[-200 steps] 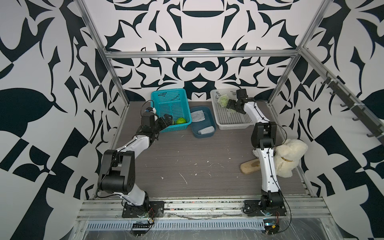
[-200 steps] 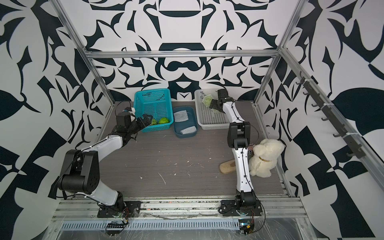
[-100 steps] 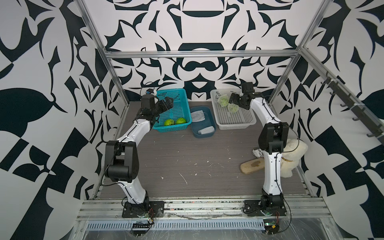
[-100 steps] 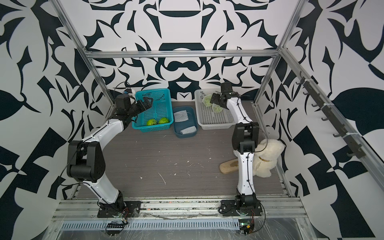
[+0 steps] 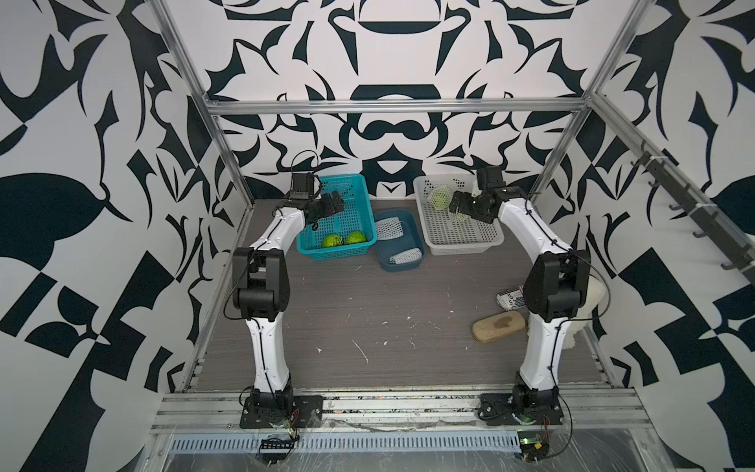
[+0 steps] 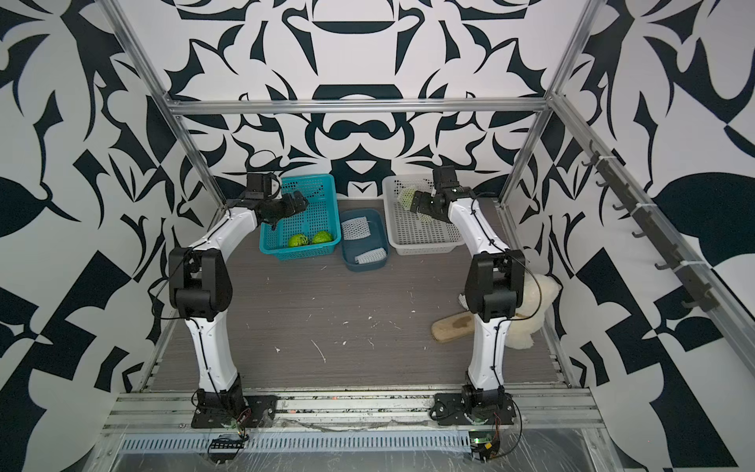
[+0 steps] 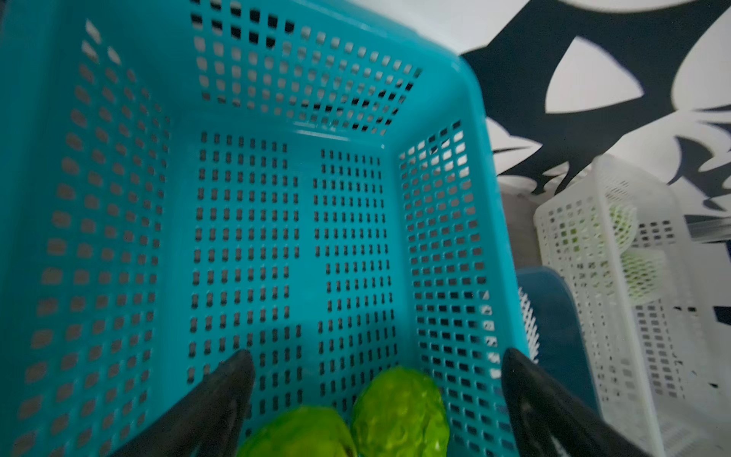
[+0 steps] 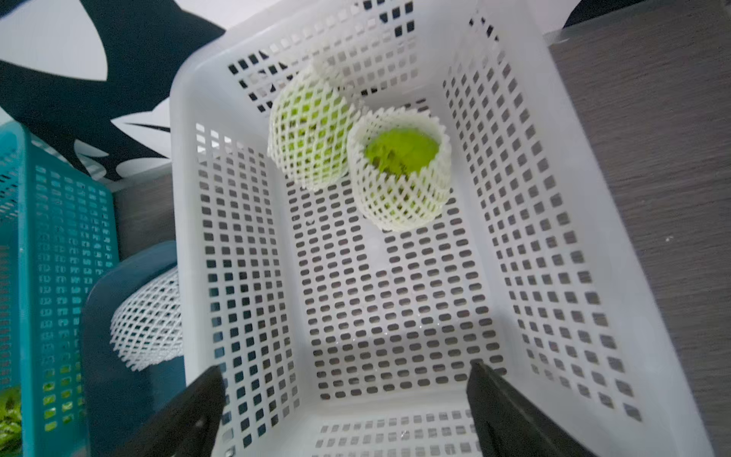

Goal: Sleeve custard apples in foam nets
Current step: Place the custard apple in the basket, then pick up the custard apple from the basket.

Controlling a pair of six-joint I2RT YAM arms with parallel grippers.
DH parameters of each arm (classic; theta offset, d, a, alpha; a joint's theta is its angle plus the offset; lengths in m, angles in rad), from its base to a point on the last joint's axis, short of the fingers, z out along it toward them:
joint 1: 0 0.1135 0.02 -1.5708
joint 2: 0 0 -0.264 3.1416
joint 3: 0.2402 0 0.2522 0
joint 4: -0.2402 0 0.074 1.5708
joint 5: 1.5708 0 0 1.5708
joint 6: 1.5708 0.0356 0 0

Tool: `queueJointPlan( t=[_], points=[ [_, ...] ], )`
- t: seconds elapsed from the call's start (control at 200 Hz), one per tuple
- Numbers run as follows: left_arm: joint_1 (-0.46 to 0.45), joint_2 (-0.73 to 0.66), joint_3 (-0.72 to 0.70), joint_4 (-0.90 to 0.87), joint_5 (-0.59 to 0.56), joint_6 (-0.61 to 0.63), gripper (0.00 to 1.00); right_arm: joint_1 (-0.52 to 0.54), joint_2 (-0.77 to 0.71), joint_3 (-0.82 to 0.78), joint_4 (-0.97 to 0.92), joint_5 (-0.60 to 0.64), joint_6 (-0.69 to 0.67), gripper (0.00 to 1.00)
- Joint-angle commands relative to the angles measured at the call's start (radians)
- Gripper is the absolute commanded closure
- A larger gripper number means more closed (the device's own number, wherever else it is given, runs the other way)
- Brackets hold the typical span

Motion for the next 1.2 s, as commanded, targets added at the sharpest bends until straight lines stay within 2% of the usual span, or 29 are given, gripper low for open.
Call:
queueJointPlan(
  t=[0.0,0.275,0.59,0.87,0.94,0.96,1.195],
  points=[
    [0.002,-0.014,0.022,-0.189,-0.033,0.025,0.01,0.010,-0.071,-0.046,0.043,0.020,-0.011,0.01],
    [-0.039,0.019,0.054,-0.401,-0.116,0.075,0.02,0.019,-0.124,-0.120,0.077,-0.006,-0.012,0.01],
    [-0.063,0.105,0.084,-0.417,-0.147,0.087,0.02,0.027,-0.179,-0.184,0.086,0.034,-0.020,0.01],
    [-0.063,0.203,0.168,-0.456,-0.183,0.098,0.13,0.025,-0.220,-0.218,0.088,0.062,-0.025,0.01],
    [-0.063,0.206,0.167,-0.444,-0.189,0.098,0.14,0.026,-0.229,-0.223,0.087,0.068,-0.029,0.01],
    [-0.063,0.206,0.165,-0.439,-0.189,0.098,0.18,0.026,-0.230,-0.225,0.087,0.070,-0.030,0.01],
    [-0.063,0.170,0.167,-0.400,-0.183,0.098,0.31,0.025,-0.264,-0.241,0.087,0.078,-0.031,0.01]
  ],
)
